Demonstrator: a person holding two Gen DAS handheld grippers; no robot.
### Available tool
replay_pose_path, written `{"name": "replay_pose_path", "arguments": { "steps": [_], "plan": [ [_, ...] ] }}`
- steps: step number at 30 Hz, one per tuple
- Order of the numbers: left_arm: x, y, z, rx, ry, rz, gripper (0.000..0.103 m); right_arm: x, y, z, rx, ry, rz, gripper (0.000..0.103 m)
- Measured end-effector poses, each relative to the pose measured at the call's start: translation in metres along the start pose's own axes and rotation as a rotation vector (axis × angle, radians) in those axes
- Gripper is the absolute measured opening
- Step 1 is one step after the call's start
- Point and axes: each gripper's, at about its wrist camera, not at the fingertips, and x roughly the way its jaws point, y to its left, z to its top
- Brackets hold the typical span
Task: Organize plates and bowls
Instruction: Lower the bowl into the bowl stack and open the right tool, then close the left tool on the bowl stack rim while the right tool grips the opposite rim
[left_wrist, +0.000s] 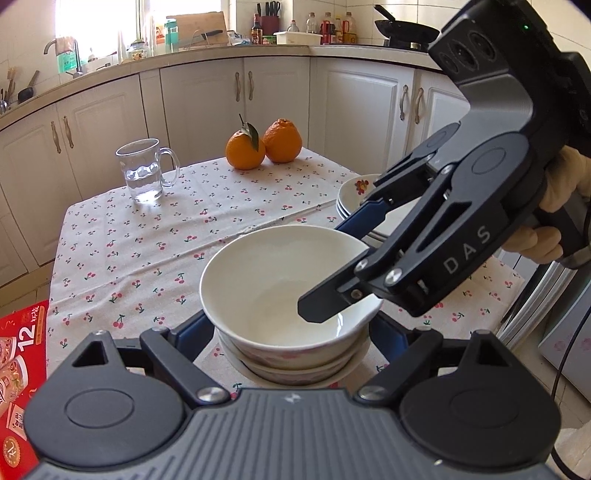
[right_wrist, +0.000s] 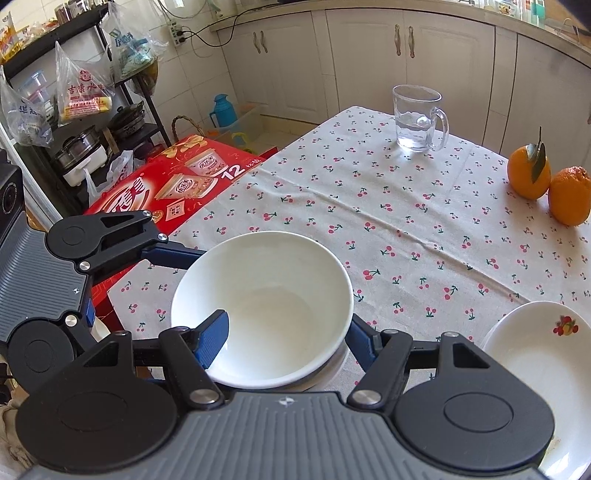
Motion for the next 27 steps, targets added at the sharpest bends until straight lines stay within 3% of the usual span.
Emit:
{"name": "replay_pose_path", "arguments": {
  "steps": [9, 12, 16, 27],
  "plan": [
    [0.002, 0.005, -0.003, -0.015, 0.012, -0.026, 0.092, 0.002, 0.003, -0.004, -0.021, -0.001, -0.013, 0.076],
    [-0.003, 0.002, -0.004, 0.013, 0.004, -0.01, 0.092, 0.002, 0.005, -0.004, -0.029, -0.004, -0.011, 0.081],
    [-0.012, 0.003, -0.005, 0.044, -0.003, 0.003, 0.095, -0.006, 0.011, -0.007, -0.057, -0.04, -0.019, 0.099],
    [-0.03, 0.008, -0.018, 0.145, 0.032, -0.049, 0.099, -0.032, 0.032, -0.044, -0.189, -0.101, -0.097, 0.103]
  ]
}}
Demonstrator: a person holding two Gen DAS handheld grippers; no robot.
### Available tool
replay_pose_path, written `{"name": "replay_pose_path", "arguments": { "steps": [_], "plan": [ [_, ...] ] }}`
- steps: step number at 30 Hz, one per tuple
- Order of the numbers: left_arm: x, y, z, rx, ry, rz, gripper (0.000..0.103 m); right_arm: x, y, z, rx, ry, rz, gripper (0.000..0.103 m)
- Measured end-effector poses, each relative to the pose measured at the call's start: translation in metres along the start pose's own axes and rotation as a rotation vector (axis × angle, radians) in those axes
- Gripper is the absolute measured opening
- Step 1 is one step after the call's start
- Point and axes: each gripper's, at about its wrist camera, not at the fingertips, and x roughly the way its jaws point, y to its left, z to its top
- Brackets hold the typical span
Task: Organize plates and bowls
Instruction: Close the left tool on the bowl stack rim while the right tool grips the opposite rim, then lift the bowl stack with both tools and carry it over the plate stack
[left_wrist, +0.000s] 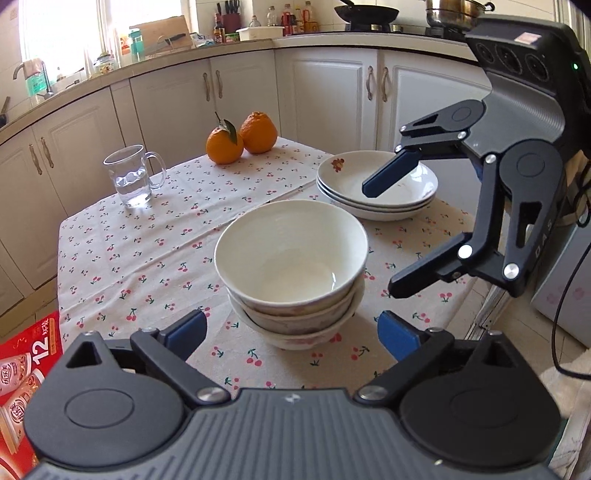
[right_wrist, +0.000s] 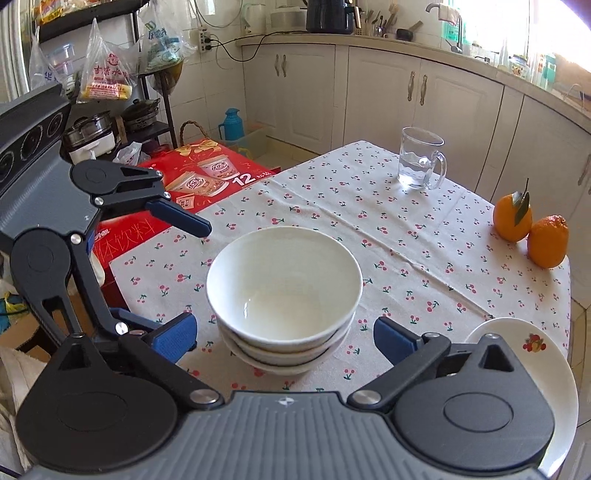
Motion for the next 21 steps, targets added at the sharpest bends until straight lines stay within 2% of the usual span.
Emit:
{"name": "replay_pose_path", "arguments": {
  "steps": [5, 11, 17, 21],
  "plan": [
    [0.014, 0.006, -0.006, 0.03, 0.044, -0.026, 0.099, 0.006, 0.004, -0.021, -0.032, 0.031, -0.037, 0.103],
    [0.044, 0.02, -0.008, 0.061, 0.096, -0.076, 0.099, 0.03, -0.001, -0.032, -0.03, 0.08, -0.039, 0.103],
    [0.058, 0.03, -0.004, 0.161, 0.105, -0.163, 0.098, 0.056, -0.003, -0.03, -0.106, 0.106, -0.022, 0.103],
    [0.064, 0.034, -0.002, 0.238, 0.109, -0.232, 0.097, 0.065, -0.004, -0.025, -0.166, 0.111, 0.021, 0.103]
  ]
}}
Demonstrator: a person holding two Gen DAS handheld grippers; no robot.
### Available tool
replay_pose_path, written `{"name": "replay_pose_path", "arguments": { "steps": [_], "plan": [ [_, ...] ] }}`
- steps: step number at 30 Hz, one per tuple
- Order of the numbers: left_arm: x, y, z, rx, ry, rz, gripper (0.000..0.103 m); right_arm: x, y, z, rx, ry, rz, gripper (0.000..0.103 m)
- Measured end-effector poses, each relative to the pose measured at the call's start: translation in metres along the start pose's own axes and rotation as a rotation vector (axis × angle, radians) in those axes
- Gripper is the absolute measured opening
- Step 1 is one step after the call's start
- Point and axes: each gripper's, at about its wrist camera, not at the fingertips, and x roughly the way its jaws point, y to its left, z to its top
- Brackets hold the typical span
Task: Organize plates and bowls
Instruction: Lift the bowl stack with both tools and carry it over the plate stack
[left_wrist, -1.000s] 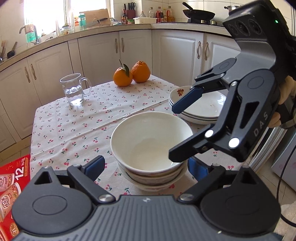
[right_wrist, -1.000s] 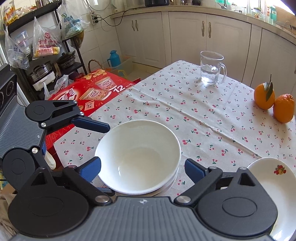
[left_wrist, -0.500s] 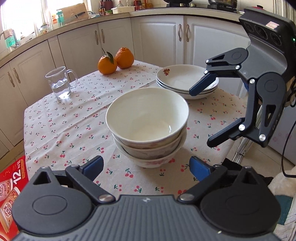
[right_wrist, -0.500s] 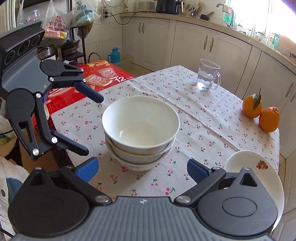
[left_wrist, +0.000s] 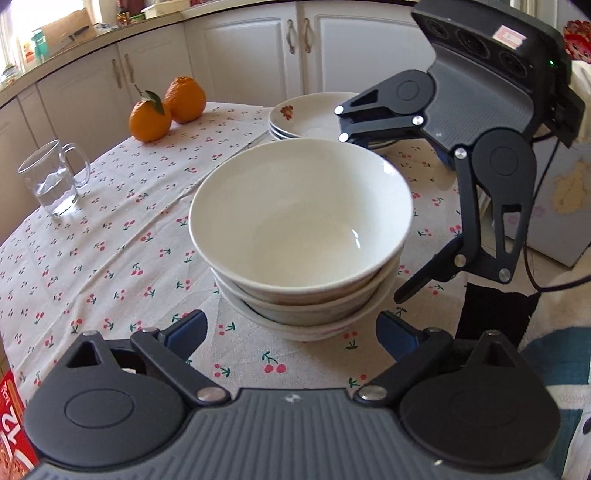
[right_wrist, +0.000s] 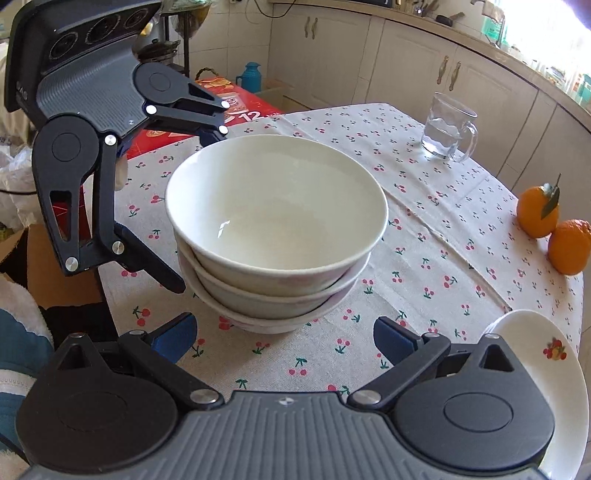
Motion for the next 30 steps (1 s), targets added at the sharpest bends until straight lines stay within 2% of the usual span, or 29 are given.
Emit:
{"name": "replay_pose_path", "arguments": {
  "steps": [4, 9, 16, 24, 30],
  "plan": [
    [0.008, 0.006, 0.001, 0.045, 0.011, -0.064, 0.095, 0.007, -0.005, 0.005, -0.046, 0.005, 0.041, 0.103],
    [0.014, 0.012, 0.003, 0.038, 0.012, -0.13, 0.087, 0.015, -0.014, 0.011, -0.06, 0.015, 0.092, 0.101],
    [0.017, 0.015, 0.004, 0.06, 0.017, -0.185, 0.084, 0.015, -0.019, 0.014, -0.063, 0.027, 0.155, 0.096],
    [0.021, 0.02, 0.005, 0.074, 0.021, -0.202, 0.083, 0.017, -0.021, 0.016, -0.058, 0.033, 0.194, 0.089],
    [0.02, 0.02, 0.005, 0.083, 0.024, -0.203, 0.082, 0.017, -0.021, 0.017, -0.058, 0.039, 0.194, 0.088]
  ]
}}
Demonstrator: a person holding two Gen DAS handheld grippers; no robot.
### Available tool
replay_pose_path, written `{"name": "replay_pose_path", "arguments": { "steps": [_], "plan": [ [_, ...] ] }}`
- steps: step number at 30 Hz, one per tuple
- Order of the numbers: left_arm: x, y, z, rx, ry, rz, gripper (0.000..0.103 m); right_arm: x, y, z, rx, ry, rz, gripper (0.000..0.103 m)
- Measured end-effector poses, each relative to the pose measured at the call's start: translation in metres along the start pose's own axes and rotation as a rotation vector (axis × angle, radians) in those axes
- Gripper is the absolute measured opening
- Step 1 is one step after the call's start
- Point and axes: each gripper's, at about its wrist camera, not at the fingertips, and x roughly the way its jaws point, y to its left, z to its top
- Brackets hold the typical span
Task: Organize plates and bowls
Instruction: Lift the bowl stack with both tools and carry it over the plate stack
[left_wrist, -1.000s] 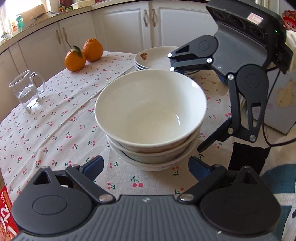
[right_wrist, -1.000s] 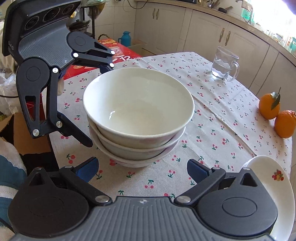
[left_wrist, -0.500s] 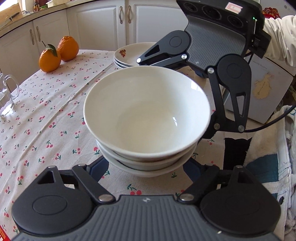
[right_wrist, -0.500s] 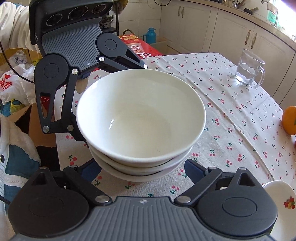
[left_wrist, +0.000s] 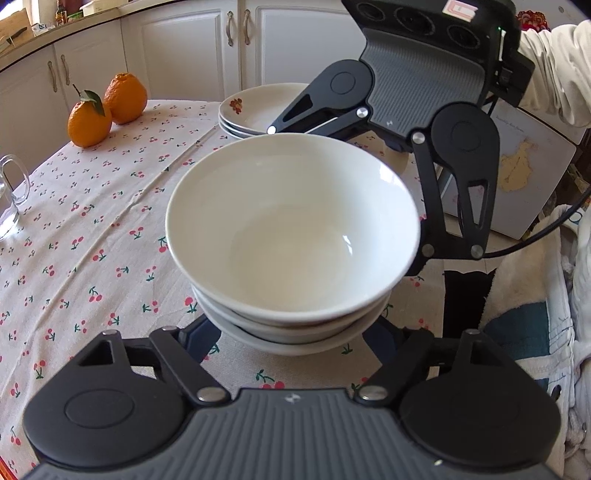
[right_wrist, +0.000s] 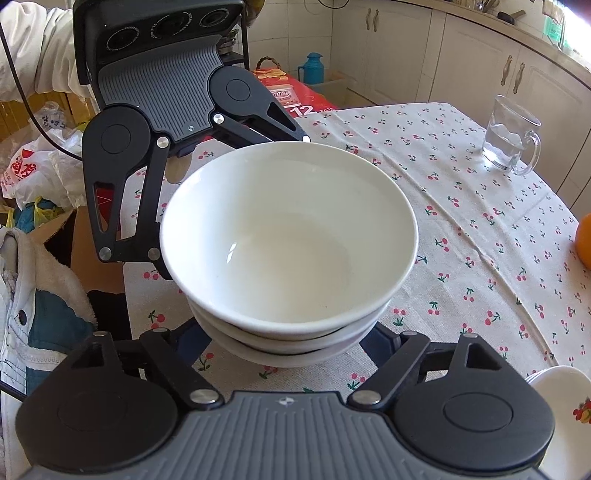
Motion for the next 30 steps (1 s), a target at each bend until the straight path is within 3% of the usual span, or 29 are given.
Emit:
{"name": "replay_pose_path", "arguments": {
  "steps": [15, 30],
  "plan": [
    [-0.007, -0.007, 0.019, 0.016, -0.013, 0.033, 0.082, -0.014, -0.006, 0.001, 0.01, -0.01, -0.005, 0.088],
    [0.013, -0.013, 0.112, 0.097, -0.076, 0.033, 0.082, -0.09, -0.049, -0.032, 0.015, -0.066, -0.087, 0.088]
  ]
}}
